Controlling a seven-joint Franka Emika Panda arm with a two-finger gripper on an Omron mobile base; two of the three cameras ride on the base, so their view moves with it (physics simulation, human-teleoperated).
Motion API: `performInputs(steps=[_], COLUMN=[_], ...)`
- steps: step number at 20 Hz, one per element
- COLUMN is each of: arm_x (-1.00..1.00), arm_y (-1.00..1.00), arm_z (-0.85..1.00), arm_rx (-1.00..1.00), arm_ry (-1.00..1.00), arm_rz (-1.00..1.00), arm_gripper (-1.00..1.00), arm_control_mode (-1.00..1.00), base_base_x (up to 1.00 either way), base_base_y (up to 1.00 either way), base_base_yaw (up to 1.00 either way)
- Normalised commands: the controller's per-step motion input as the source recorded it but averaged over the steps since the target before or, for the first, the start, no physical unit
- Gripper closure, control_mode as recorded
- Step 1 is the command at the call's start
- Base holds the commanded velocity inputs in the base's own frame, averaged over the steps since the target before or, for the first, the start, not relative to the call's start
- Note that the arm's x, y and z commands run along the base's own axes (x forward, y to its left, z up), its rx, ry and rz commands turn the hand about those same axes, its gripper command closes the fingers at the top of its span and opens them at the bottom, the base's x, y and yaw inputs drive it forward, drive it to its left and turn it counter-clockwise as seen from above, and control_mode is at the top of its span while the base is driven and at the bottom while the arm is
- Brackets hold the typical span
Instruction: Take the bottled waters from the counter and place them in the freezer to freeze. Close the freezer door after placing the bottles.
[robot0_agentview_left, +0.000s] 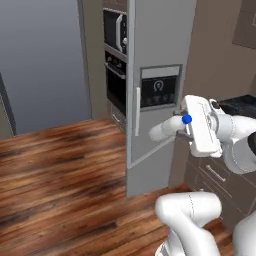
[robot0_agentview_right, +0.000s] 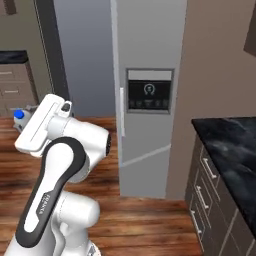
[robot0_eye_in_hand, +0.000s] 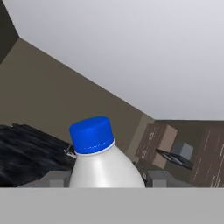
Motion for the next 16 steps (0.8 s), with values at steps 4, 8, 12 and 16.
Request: performInputs(steps=[4,8,12,16], arm_x=[0.00,0.00,0.00,0.00], arm_y=[0.00,0.00,0.00,0.00], arm_z=[0.00,0.00,0.00,0.00], arm_rx=[0.00,0.00,0.00,0.00], arm_ry=[0.00,0.00,0.00,0.00], arm_rz=[0.00,0.00,0.00,0.00], arm_gripper=[1.00,1.00,1.00,1.00], arm_control_mode=[1.00,1.00,1.00,1.00], base_base_x=[1.00,1.00,1.00,1.00], base_base_y=[1.00,1.00,0.98,0.59], base_base_yaw=[0.23,0.15,0.09,0.00])
